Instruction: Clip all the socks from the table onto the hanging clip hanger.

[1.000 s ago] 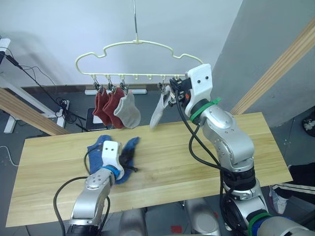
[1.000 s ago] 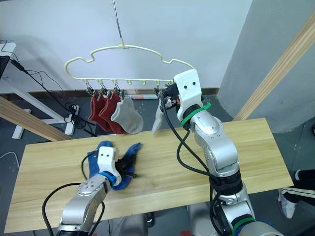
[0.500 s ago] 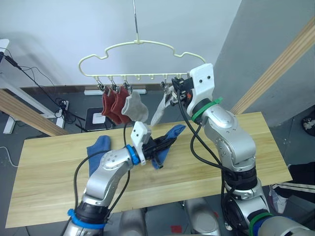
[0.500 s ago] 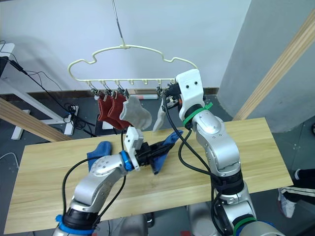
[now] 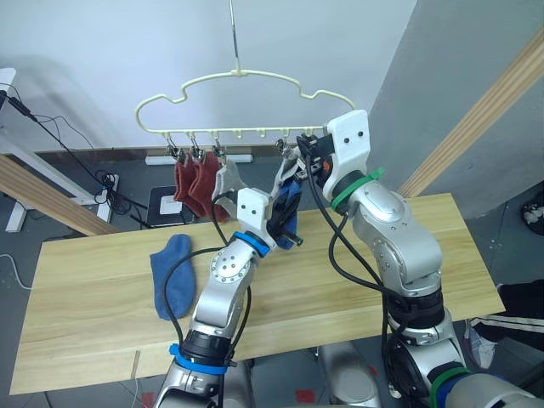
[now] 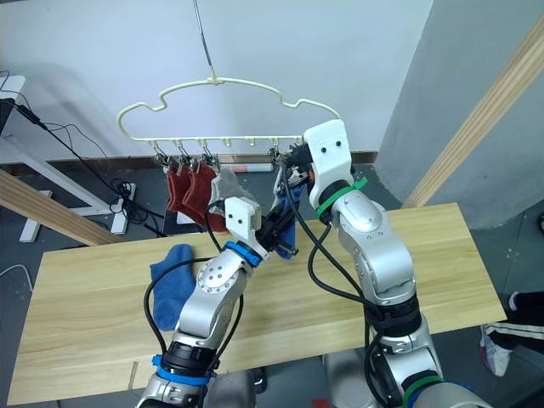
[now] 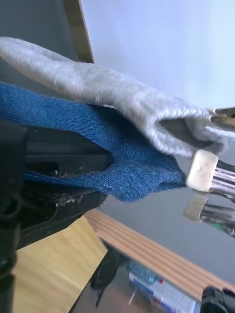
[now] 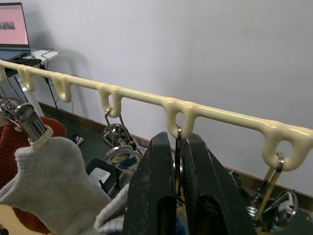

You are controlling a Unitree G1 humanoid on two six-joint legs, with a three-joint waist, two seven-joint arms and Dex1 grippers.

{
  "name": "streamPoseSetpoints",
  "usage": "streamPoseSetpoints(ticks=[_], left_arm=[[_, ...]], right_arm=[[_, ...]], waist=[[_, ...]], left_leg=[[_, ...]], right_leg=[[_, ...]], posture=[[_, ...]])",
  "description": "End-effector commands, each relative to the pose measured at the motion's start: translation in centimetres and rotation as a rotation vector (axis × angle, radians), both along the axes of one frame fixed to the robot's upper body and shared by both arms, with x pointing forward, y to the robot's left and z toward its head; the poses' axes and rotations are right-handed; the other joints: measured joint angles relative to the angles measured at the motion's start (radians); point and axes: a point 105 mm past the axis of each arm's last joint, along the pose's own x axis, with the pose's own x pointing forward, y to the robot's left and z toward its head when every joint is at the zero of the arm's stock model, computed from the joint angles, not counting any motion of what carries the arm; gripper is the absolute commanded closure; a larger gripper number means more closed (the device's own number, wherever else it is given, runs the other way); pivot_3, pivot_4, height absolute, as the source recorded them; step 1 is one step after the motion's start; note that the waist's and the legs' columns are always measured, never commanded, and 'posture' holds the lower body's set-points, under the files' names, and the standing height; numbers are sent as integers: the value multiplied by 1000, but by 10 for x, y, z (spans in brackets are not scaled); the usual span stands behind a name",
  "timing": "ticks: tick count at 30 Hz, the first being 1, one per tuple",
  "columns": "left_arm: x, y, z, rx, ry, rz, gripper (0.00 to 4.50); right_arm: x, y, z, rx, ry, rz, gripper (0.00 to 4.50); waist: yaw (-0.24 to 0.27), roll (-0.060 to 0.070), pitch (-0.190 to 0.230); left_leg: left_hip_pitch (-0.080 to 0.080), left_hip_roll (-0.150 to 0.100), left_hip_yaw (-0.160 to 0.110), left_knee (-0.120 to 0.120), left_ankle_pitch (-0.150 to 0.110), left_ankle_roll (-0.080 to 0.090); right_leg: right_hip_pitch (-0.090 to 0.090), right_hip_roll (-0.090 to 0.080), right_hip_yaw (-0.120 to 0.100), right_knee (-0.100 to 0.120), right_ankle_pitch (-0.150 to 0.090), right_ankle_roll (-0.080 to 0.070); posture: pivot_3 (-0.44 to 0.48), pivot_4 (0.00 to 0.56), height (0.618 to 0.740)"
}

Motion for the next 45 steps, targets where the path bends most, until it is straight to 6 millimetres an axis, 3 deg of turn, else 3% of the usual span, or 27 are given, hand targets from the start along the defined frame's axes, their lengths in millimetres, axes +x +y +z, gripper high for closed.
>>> streamPoseSetpoints(ticks=[1,27,34,41,42,45], left_arm=[[-6,-6,12,-22,-68,9,4495],[-6,-17,26,-47,-139,3,4495],[-5,-17,25,-44,-134,5,4500],[-4,-15,18,-19,-110,-2,4500],[-3,-14,16,-12,-98,-5,3803],[-3,-16,12,10,-81,-26,3040]], right_arm=[[-8,2,17,21,-66,14,4500],[-7,3,13,39,-30,7,4500],[-11,2,18,65,-36,26,2048],[-34,-3,13,25,-5,142,2048],[-38,-5,12,9,-4,159,2019],[-45,-10,10,-29,-4,183,2019]], waist=[[0,0,0],[-1,0,0],[-1,0,0],[-1,0,0],[-1,0,0],[-1,0,0]], left_leg=[[0,0,0,0,0,0],[0,0,0,0,0,0],[0,0,0,0,0,0],[0,0,0,0,0,0],[0,0,0,0,0,0],[0,0,0,0,0,0]], right_leg=[[0,0,0,0,0,0],[0,0,0,0,0,0],[0,0,0,0,0,0],[0,0,0,-1,0,0],[0,0,0,-1,0,0],[0,0,0,-1,0,0]], posture=[[-274,312,740],[-273,310,740],[-274,311,740],[-275,311,740],[-275,311,740],[-283,310,740]])
